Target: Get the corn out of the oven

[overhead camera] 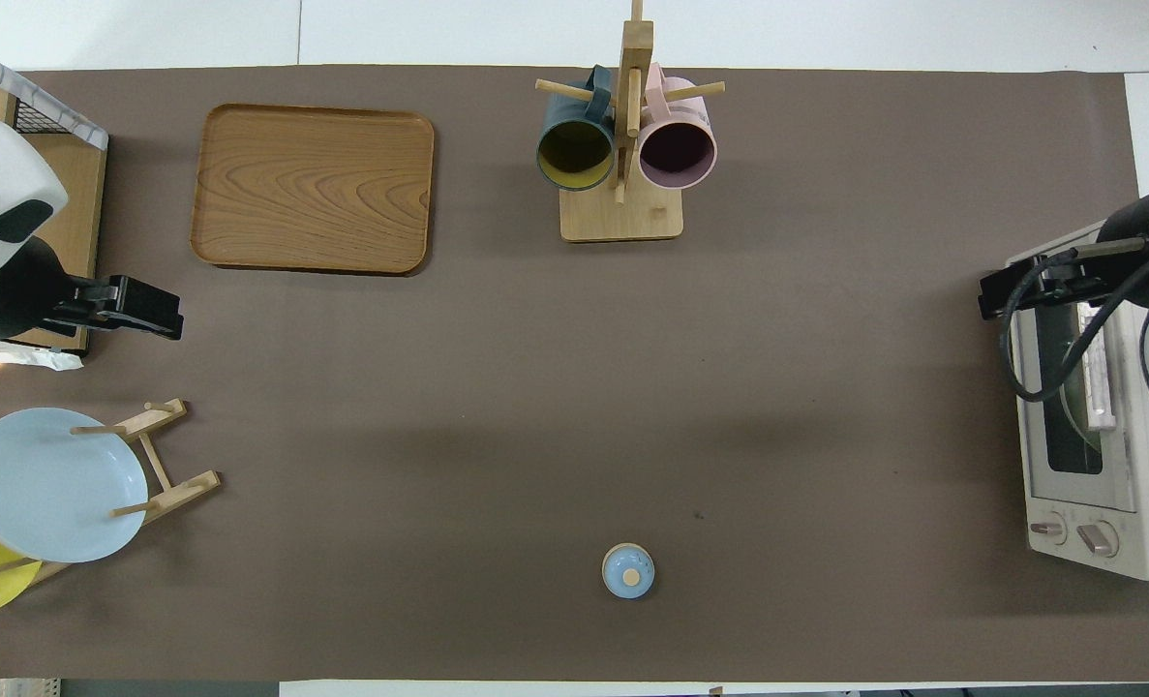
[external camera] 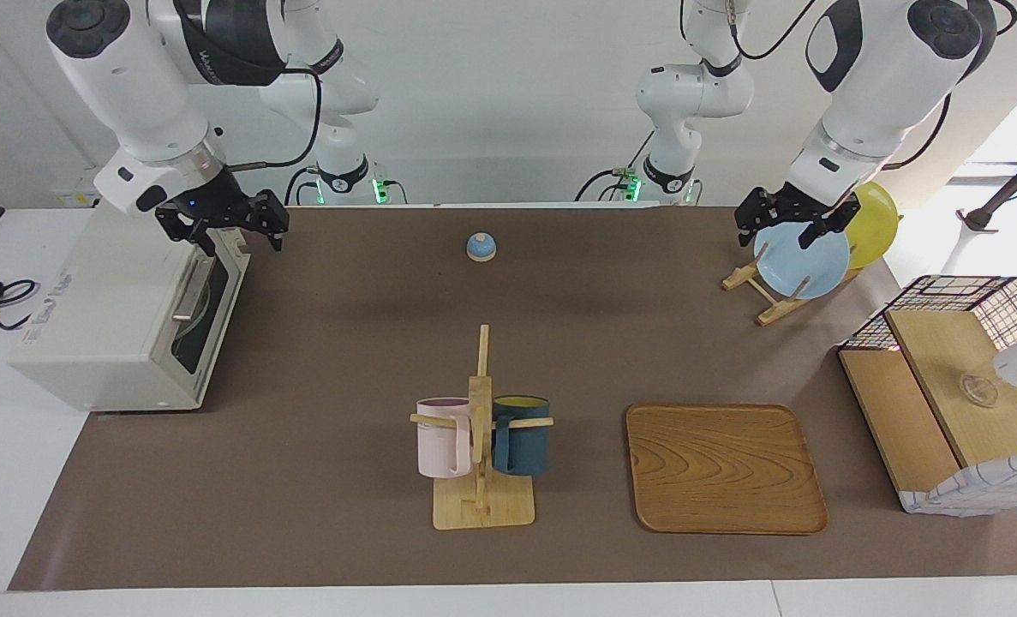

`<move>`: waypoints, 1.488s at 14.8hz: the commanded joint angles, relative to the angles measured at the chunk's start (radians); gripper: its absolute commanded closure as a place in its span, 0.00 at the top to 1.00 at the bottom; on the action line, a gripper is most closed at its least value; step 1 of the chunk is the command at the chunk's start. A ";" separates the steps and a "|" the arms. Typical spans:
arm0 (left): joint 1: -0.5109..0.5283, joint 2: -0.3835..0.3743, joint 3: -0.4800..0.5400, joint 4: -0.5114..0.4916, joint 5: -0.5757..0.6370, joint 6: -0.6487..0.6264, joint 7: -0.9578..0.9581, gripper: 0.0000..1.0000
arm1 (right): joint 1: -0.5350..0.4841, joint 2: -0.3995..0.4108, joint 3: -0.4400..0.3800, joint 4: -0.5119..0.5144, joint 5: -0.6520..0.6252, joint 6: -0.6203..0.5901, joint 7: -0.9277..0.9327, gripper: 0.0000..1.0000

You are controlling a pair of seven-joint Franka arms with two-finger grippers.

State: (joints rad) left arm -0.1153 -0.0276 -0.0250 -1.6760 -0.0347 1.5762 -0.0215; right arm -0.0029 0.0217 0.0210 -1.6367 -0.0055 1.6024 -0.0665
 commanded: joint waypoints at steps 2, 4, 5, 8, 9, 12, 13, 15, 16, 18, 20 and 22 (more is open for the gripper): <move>0.009 -0.009 -0.009 0.002 0.016 -0.009 0.000 1.00 | -0.014 -0.045 0.000 -0.106 0.007 0.088 -0.044 0.00; 0.009 -0.009 -0.009 0.002 0.016 -0.010 0.000 1.00 | -0.022 -0.075 -0.004 -0.191 -0.002 0.170 -0.045 0.00; 0.009 -0.009 -0.009 0.002 0.016 -0.010 0.000 1.00 | -0.044 -0.086 -0.003 -0.231 -0.020 0.213 -0.048 0.00; 0.009 -0.009 -0.009 0.002 0.015 -0.010 0.000 1.00 | -0.094 -0.108 -0.004 -0.324 -0.060 0.304 -0.087 0.00; 0.009 -0.011 -0.009 0.002 0.015 -0.010 0.000 1.00 | -0.103 -0.106 -0.004 -0.333 -0.077 0.309 -0.087 0.00; 0.009 -0.009 -0.009 0.002 0.016 -0.010 0.000 1.00 | -0.127 -0.098 -0.004 -0.368 -0.164 0.347 -0.087 0.00; 0.009 -0.009 -0.009 0.002 0.016 -0.010 0.000 1.00 | -0.140 -0.097 -0.004 -0.380 -0.172 0.353 -0.087 0.00; 0.009 -0.009 -0.009 0.002 0.016 -0.010 0.000 1.00 | -0.163 -0.092 -0.004 -0.393 -0.172 0.353 -0.087 0.00; 0.009 -0.009 -0.009 0.002 0.015 -0.010 0.000 1.00 | -0.163 -0.092 -0.004 -0.396 -0.175 0.353 -0.088 0.00; 0.009 -0.009 -0.009 0.002 0.016 -0.010 0.000 1.00 | -0.173 -0.092 -0.004 -0.402 -0.195 0.352 -0.091 0.00; 0.009 -0.009 -0.009 0.002 0.016 -0.010 0.000 1.00 | -0.181 -0.092 -0.004 -0.417 -0.197 0.353 -0.093 0.00; 0.009 -0.009 -0.009 0.002 0.016 -0.010 0.000 1.00 | -0.183 -0.092 -0.004 -0.420 -0.200 0.353 -0.098 0.00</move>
State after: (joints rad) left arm -0.1150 -0.0277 -0.0250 -1.6760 -0.0347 1.5762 -0.0215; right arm -0.1646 -0.0485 0.0089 -2.0169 -0.1832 1.9352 -0.1397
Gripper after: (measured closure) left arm 0.000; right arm 0.991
